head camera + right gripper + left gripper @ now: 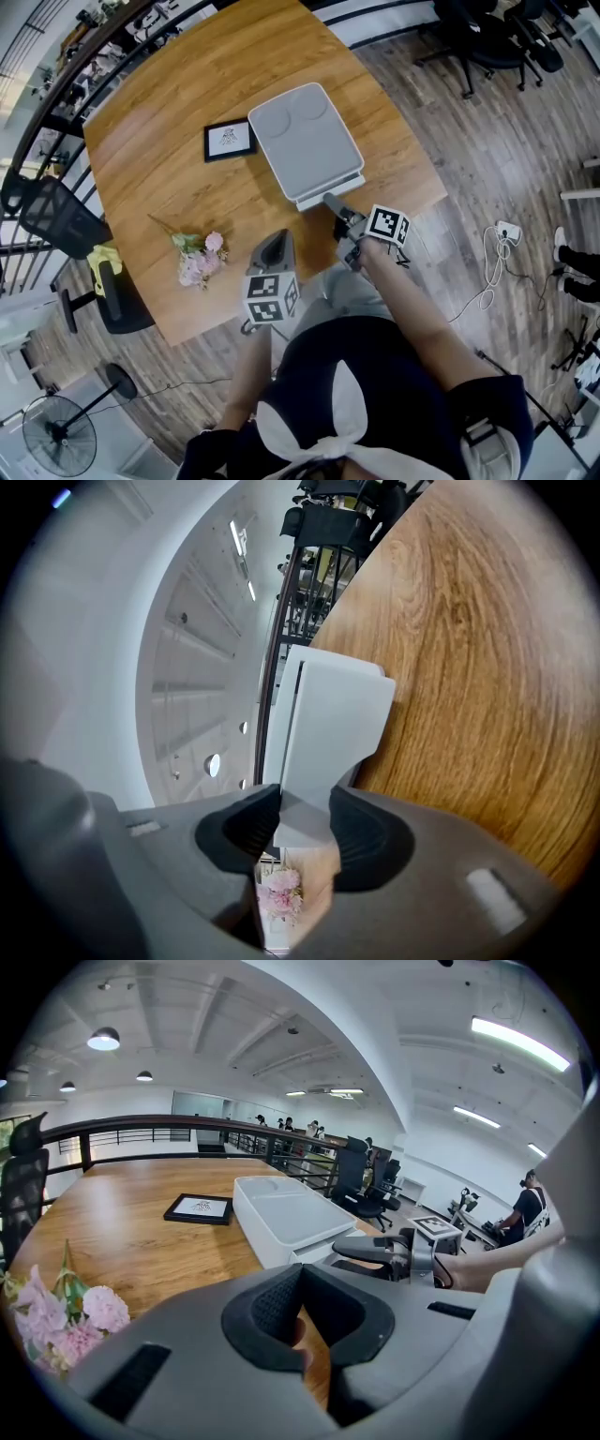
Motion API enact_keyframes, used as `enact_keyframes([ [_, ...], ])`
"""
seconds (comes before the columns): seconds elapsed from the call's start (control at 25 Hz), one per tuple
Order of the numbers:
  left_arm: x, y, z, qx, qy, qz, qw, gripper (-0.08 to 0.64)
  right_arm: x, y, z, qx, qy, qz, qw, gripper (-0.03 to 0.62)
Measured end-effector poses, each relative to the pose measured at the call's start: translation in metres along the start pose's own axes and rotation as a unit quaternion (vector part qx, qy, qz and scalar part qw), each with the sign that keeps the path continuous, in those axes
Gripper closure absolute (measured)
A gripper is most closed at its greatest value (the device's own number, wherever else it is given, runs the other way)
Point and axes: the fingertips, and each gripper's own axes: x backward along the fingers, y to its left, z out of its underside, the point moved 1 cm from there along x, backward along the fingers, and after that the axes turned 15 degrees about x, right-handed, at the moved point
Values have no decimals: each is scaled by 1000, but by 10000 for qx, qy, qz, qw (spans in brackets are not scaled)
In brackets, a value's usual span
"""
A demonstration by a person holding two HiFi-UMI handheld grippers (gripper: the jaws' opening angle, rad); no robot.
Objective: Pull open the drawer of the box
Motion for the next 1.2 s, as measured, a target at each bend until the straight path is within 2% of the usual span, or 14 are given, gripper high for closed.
enact_keyframes([
  [1.2, 12, -1, 26, -25, 180, 17, 9998, 549, 27, 2, 14, 85, 185, 106, 9997, 423],
])
